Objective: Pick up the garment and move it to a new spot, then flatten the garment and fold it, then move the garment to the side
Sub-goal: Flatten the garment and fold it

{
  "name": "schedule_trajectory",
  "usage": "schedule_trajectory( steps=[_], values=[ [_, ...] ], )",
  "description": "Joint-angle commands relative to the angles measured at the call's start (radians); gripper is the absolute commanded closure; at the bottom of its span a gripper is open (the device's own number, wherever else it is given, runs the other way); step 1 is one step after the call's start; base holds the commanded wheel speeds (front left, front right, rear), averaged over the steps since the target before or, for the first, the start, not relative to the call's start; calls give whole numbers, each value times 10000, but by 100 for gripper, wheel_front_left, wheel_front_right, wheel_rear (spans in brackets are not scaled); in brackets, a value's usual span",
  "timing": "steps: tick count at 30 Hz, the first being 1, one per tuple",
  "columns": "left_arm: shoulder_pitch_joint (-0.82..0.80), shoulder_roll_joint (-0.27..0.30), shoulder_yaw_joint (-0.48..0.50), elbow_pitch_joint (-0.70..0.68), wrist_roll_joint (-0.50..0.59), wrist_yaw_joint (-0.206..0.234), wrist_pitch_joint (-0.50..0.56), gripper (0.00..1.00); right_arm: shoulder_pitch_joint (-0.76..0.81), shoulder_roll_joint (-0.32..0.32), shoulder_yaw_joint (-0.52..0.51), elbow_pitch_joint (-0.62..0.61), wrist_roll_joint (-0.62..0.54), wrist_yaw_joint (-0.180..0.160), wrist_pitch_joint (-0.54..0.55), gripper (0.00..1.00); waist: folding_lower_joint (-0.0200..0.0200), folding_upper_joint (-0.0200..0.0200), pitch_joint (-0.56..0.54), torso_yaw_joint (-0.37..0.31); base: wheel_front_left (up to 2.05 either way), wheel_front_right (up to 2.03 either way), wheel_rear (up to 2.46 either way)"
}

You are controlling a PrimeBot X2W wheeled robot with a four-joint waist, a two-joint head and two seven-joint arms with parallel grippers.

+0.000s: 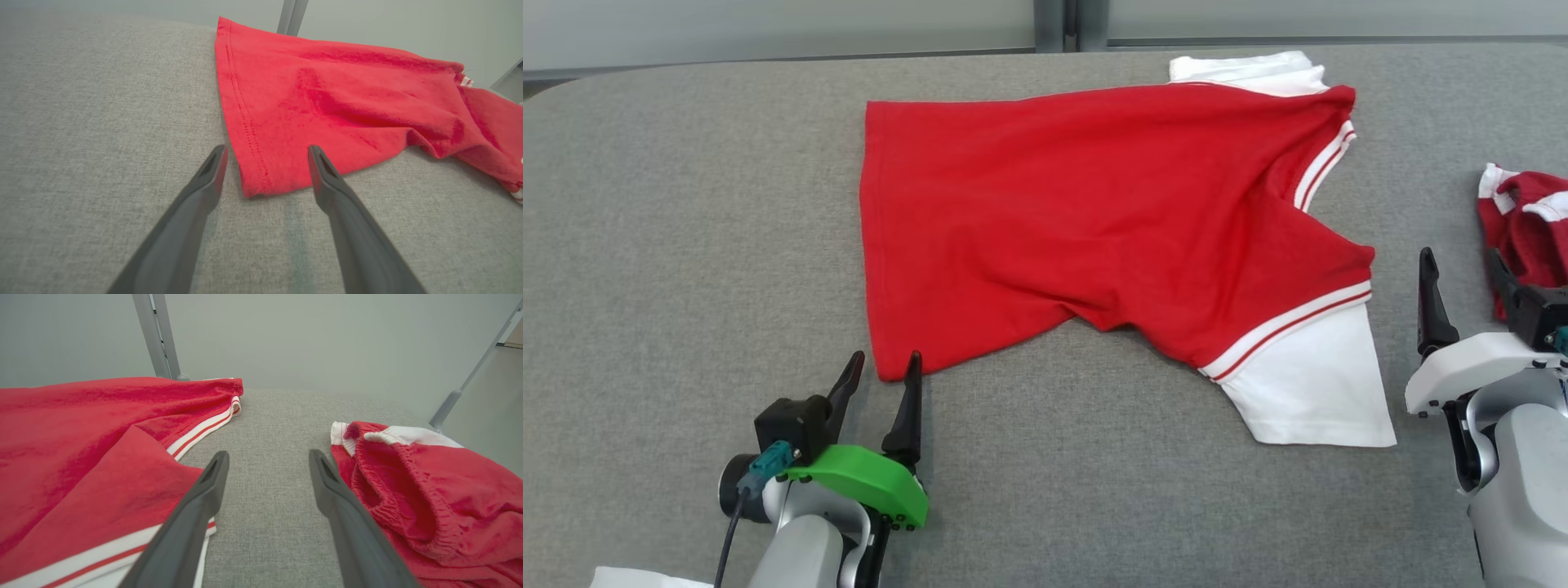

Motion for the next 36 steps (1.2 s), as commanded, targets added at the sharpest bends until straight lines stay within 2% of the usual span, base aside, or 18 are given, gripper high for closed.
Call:
schedule_trajectory(
  steps=[1, 10, 12, 14, 17, 27, 28, 29, 31, 32, 36],
  values=[
    [-11, 44, 112, 52, 115, -32, 0, 0, 96, -46, 26, -83, 60, -16, -27, 0, 0, -1, -151, -616, 0, 0, 0],
    [-302, 43, 645, 763, 115, 84, 0, 0, 196, 35, 42, -228, 225, -16, -27, 0, 0, -1, -26, -1089, 0, 0, 0],
    [-324, 44, 741, 850, 142, 140, 0, 12, 213, 60, 25, -261, 233, -16, -27, 0, 0, -1, -22, -1093, 0, 0, 0],
    [-379, 49, 924, 763, 222, 255, 0, 0, 235, 99, 2, -286, 227, -16, -27, 0, 0, -1, -31, -1078, 0, 0, 0],
    [-270, 43, 1084, 779, 366, 331, 0, 0, 260, 154, -23, -315, 201, -16, -27, 0, 0, -1, -37, -1024, 0, 0, 0],
    [-420, 43, 1102, 1084, 106, 120, 0, 0, 163, 225, 113, -255, 206, -16, -28, 0, 0, -1, 24, -1126, 0, 0, 0],
    [-432, 41, 1092, 1076, 134, 107, 0, 22, 156, 218, 103, -262, 225, -16, -28, 0, 0, -1, 27, -1136, 0, 0, 0],
    [-436, 41, 1076, 1076, 119, 109, 0, 55, 162, 223, 89, -282, 238, -16, -28, 0, 0, -1, 29, -1145, 0, 0, 0],
    [-454, 43, 1078, 1050, 221, 99, 0, 90, 183, 231, 68, -310, 247, -16, -28, 0, 0, -1, 39, -1151, 0, 0, 0],
    [-454, 44, 1136, 1047, 228, 92, 0, 100, 187, 228, 52, -312, 255, -16, -28, 0, 0, -1, 49, -1147, 0, 0, 0],
    [-527, 44, 1287, 1058, 280, 36, 0, 100, 162, 237, 3, -338, 282, -16, -28, 0, 0, -1, 86, -1117, 0, 0, 0]
  ],
)
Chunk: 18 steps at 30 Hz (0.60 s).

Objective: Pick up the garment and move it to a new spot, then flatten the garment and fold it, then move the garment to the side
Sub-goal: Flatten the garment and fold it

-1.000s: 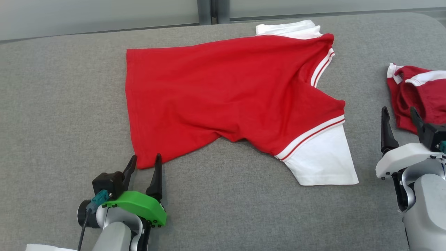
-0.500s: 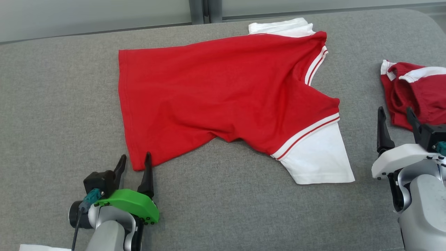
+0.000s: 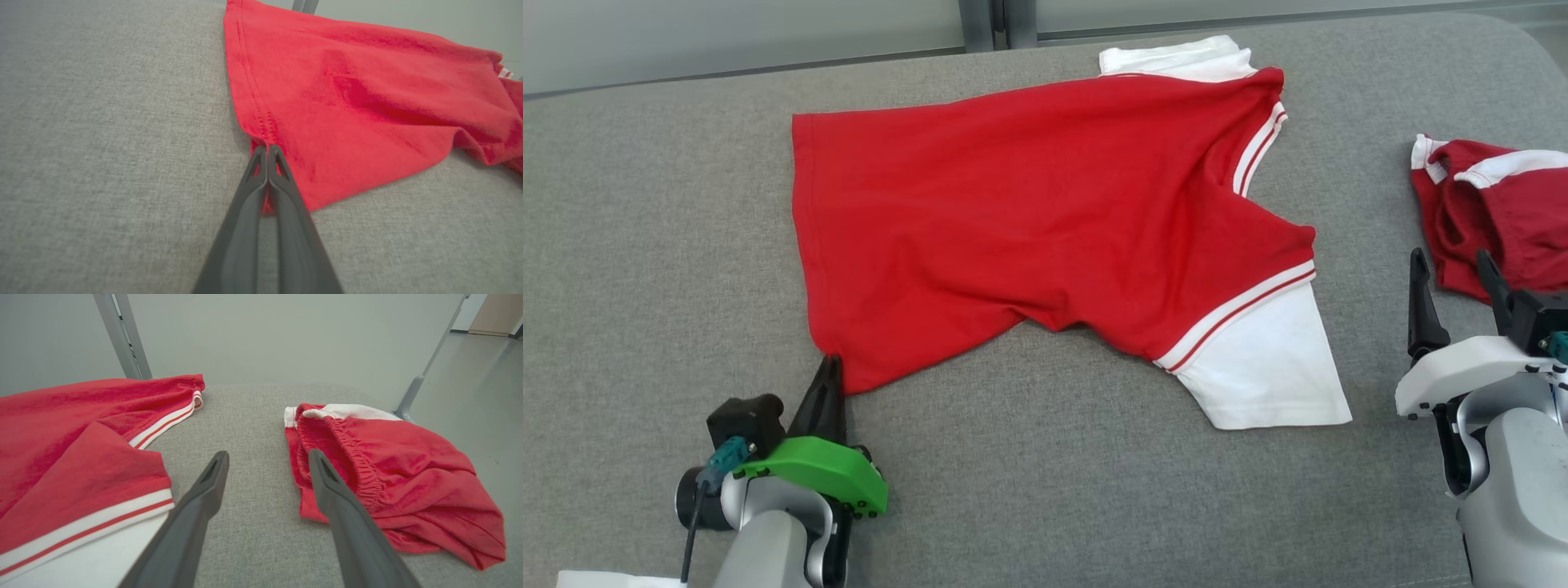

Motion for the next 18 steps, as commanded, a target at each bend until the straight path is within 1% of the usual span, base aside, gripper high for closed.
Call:
schedule_trajectory(
  steps=[1, 7, 11, 18],
  values=[
    [-213, 43, 57, -93, 98, -64, 0, 100, 8, 6, -23, -47, 63, -16, -28, 0, 0, -1, 10, 17, 0, 0, 0],
    [114, 43, 265, -1174, 453, -159, 2, 100, 237, 89, -159, -24, 131, -16, -28, 0, 0, -1, -173, 284, 0, 0, 0],
    [327, 44, 41, -1830, 644, -222, 0, 100, 497, 129, -332, 81, 198, -16, -28, 0, 0, -1, -526, 794, 0, 0, 0],
    [898, 39, -279, -2352, 665, -243, 2, 100, 795, 373, -402, 183, 226, -16, -28, 0, 0, -1, -941, 1700, 0, 0, 0]
  ],
)
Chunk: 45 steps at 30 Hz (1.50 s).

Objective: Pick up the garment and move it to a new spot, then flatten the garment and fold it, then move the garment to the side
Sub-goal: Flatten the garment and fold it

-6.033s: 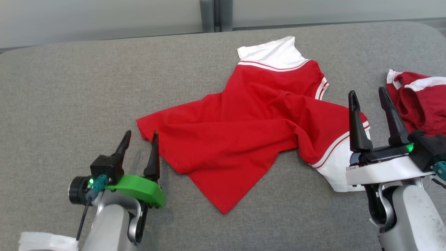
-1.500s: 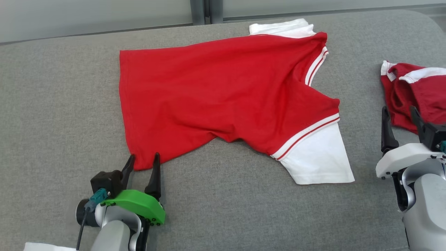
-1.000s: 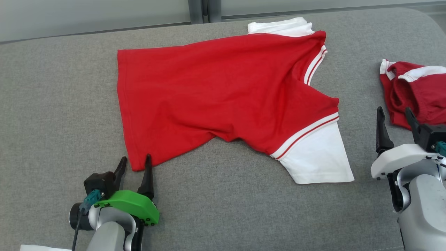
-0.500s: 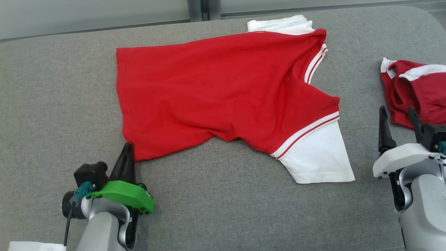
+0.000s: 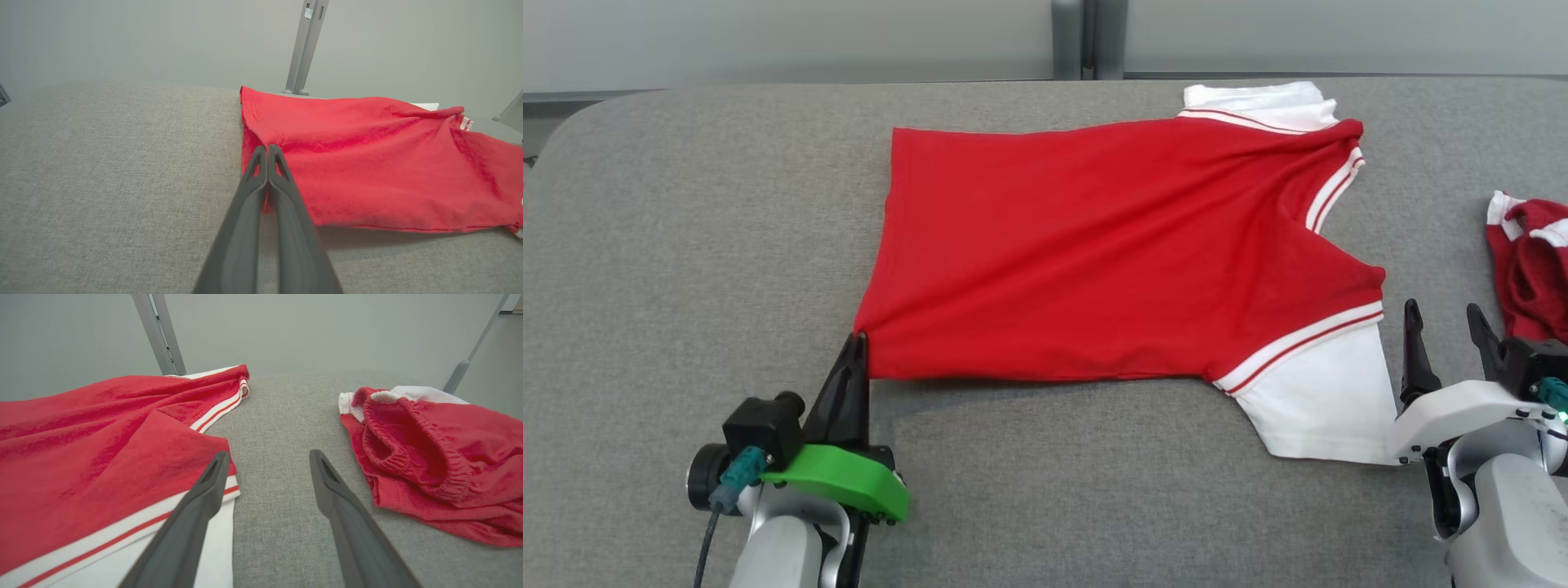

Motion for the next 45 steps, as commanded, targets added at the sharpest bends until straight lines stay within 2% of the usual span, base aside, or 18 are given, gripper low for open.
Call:
schedule_trajectory(
  steps=[1, 6, 11, 17, 25, 33, 34, 35, 36, 37, 45],
  values=[
    [353, 36, -149, -109, -79, -40, 2, 100, 182, 47, -17, 36, 54, -16, -28, 0, 0, 0, -440, 640, 0, 0, 0],
    [1118, 37, -685, -360, -63, -37, 2, 100, 423, 207, -69, 149, 97, -16, -28, 0, 0, 0, -860, 1043, 0, 0, 0],
    [1548, 196, -830, -341, -120, -37, 3, 100, 478, 333, 20, 179, 115, -16, -28, 0, 0, 0, -1029, 1051, 0, 0, 0],
    [1003, 336, -660, 83, -22, -38, 3, 100, 331, 409, 299, 179, 143, -16, -28, 0, 0, 0, -850, 475, 0, 0, 0],
    [-22, 244, -216, 1433, -105, -39, 4, 100, 56, 226, 468, 83, 185, -16, -28, 0, 0, 0, -261, -630, 0, 0, 0],
    [-369, 162, 409, 2722, 43, -31, 3, 100, 21, 171, 504, 28, 229, -16, -28, 0, 0, 0, -299, -1167, 0, 0, 0],
    [-352, 161, 501, 2906, 101, 36, 4, 82, 34, 178, 504, 28, 229, -16, -28, 0, 0, 0, -350, -1194, 0, 0, 0],
    [-296, 164, 626, 3081, 114, 133, 3, 54, 51, 195, 506, 32, 234, -16, -28, 0, 0, 0, -411, -1213, 0, 0, 0],
    [-235, 169, 769, 3190, 132, 211, 3, 4, 77, 226, 508, 31, 248, -16, -28, 0, 0, 0, -468, -1219, 0, 0, 0],
    [-156, 165, 852, 3306, 241, 287, 4, 0, 94, 256, 528, 14, 264, -16, -28, 0, 0, 0, -523, -1220, 0, 0, 0],
    [570, 135, 1570, 2855, 752, 623, 3, 0, 489, 447, 620, -116, 396, -16, -28, 0, 0, 0, -1090, -900, 0, 0, 0]
  ],
)
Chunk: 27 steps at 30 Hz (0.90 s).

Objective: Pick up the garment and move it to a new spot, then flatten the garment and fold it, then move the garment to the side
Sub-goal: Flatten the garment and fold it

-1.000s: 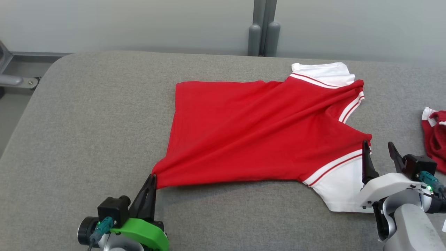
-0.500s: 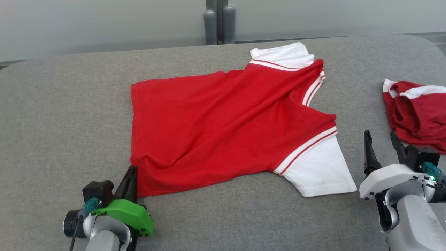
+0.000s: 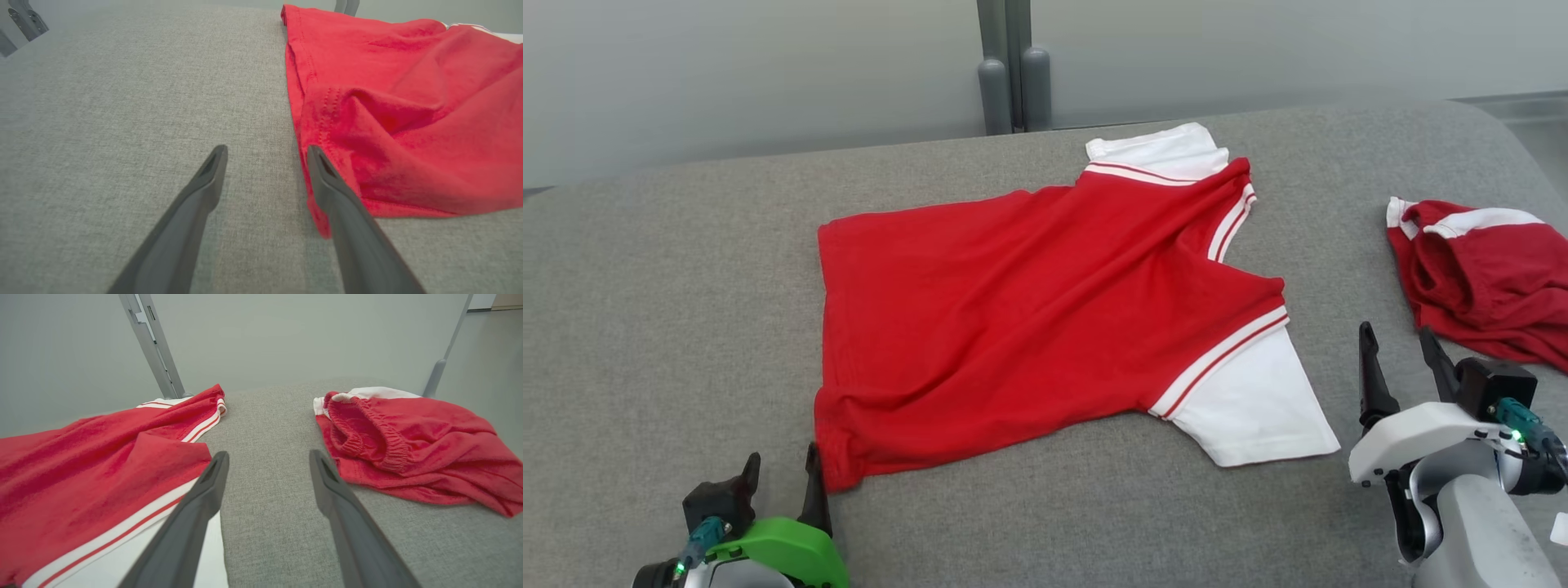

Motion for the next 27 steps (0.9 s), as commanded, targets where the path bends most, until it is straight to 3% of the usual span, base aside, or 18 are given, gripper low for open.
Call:
schedule_trajectory(
  steps=[1, 12, 27],
  values=[
    [204, 30, 95, -147, 103, 81, 1, 0, 186, 18, 22, -48, 41, -16, -28, 0, 0, 0, -240, 218, 0, 0, 0],
    [1175, -65, 231, -1494, 590, -73, 2, 0, 944, 165, 160, -218, 136, -16, -28, 0, 0, 0, -846, 558, 0, 0, 0],
    [1707, -72, -393, -2207, 158, 129, 2, 0, 1453, 208, 366, -345, 96, -17, -28, 0, 0, 0, -932, 603, 0, 0, 0]
  ],
)
